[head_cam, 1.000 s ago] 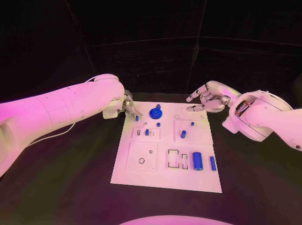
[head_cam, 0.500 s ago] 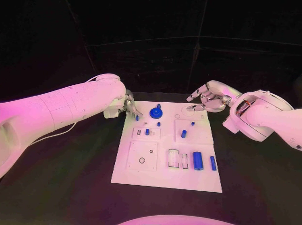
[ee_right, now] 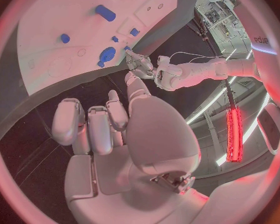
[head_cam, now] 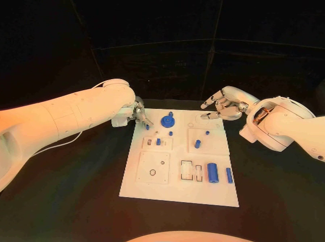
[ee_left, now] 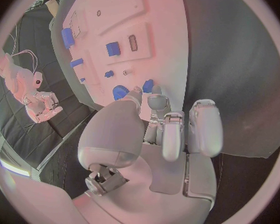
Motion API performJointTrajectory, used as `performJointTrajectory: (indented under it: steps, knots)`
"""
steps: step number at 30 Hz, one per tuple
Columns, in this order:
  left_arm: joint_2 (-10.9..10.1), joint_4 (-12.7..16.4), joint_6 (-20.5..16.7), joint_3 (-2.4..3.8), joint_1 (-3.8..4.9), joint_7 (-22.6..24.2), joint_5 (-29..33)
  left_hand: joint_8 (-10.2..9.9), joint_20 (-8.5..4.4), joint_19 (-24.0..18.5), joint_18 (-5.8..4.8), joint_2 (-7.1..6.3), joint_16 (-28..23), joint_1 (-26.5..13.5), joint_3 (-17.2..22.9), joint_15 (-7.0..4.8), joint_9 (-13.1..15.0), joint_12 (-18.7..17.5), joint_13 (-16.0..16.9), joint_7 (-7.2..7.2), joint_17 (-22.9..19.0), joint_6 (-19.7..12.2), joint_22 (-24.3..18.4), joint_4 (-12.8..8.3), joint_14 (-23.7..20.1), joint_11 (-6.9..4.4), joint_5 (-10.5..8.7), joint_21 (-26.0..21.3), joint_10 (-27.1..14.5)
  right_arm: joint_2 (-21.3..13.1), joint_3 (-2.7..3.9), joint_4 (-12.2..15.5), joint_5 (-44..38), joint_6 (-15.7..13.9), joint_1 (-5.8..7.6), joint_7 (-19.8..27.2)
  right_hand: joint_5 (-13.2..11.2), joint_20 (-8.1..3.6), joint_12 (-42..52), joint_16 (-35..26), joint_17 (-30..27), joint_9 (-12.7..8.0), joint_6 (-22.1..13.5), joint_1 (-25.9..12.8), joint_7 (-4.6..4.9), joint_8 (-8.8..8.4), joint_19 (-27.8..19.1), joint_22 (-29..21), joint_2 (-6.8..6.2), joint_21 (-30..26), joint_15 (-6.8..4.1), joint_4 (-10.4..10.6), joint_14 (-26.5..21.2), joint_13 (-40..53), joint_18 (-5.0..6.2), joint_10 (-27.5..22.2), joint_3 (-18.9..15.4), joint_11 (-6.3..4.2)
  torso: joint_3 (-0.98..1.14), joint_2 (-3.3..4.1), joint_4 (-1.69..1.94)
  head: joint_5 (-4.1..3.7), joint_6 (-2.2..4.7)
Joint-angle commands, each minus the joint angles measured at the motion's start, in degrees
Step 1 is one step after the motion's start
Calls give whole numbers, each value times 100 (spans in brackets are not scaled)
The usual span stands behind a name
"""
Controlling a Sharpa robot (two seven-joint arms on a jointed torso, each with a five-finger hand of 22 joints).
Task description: Assemble the parts on the task board
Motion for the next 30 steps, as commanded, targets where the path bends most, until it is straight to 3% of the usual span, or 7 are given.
performJointTrajectory:
  steps: [1, 12, 16, 20, 24, 26, 30]
  knots:
    - [6, -16, 98, 2, 7, 63, -46, -25, 19, 12, -34, 11, 18, 70, -18, 36, -16, 28, 1, 16, 1509, 47, 7, -27, 605, 7, 22, 35, 30, 9, 4, -10, -43, 0, 11, 32, 2, 1, -6, -17, -5, -2, 47, -32, 2, 30, -48, -6, 8, -19, -44, 18, 218, 0, 101, -20, -17, -7, 0, 1, -7, 6, 4]
    - [-16, -10, 108, 2, 8, 171, -46, -68, 16, 3, -29, 112, 18, 388, -17, 31, -118, 30, -14, 0, 1509, 111, -3, -217, 605, -5, 30, 14, 55, 34, 4, -65, -45, -2, 11, 30, 2, 1, -6, -17, -5, -2, 47, -32, 2, 30, -48, -6, 8, -19, -44, 18, 218, 0, 101, -20, -17, -7, -3, 3, -1, 17, -18]
    - [-25, -9, 47, 2, 9, 236, -45, -123, 11, 0, -27, 248, 18, 583, 72, 25, -185, 7, -42, -6, 1509, 114, -7, -327, 605, -13, 41, 4, 52, 40, 4, -70, -45, -2, 11, 30, 2, 1, -6, -17, -5, -2, 47, -32, 2, 30, -48, -6, 8, -19, -44, 18, 218, 0, 101, -20, -17, -7, -5, 1, 10, 11, -20]
    - [-27, -16, -3, 2, 9, 314, -27, -225, 5, -12, -20, 432, 18, 865, 301, 20, -280, -37, -85, -6, 1509, 84, -30, -498, 605, -18, 55, -23, 31, 45, 4, -66, -45, 0, 12, 30, 2, 1, -6, -17, -5, -2, 47, -32, 2, 30, -48, -6, 8, -19, -44, 18, 218, 0, 101, -20, -17, -7, 3, -2, -2, 13, -19]
    - [-27, -15, -14, 2, 9, 373, 3, -309, 0, -20, -16, 519, 18, 1117, 643, 16, -366, -85, -126, -2, 1509, 76, -40, -698, 605, -18, 70, -42, 10, 40, 4, -57, -45, 0, 12, 28, 2, 1, -6, -17, -5, -2, 47, -32, 2, 30, -48, -6, 8, -19, -44, 18, 218, 0, 101, -20, -17, -7, -1, -3, -8, 17, -21]
    - [-30, -11, -24, 2, 9, 398, 19, -344, -1, -26, -13, 511, 18, 1211, 901, 21, -404, -122, -158, 17, 1509, 72, -48, -808, 605, -6, 72, -56, -2, 38, 4, -55, -45, -1, 12, 26, 2, 1, -6, -17, -5, -2, 47, -32, 2, 30, -48, -6, 8, -19, -44, 18, 218, 0, 101, -20, -17, -7, -1, -2, -6, 17, -19]
    - [-58, 22, -109, 2, 9, 442, 159, -361, 23, -30, -11, 357, 18, 1132, 1477, 48, -450, -163, -205, 33, 1509, 96, -55, -934, 605, 2, 76, -78, 16, 31, 4, -51, -45, -1, 12, 25, 2, 1, -6, -17, -5, -2, 47, -32, 2, 30, -48, -6, 8, -19, -44, 18, 218, 0, 101, -20, -17, -7, 2, -3, 0, 10, -20]
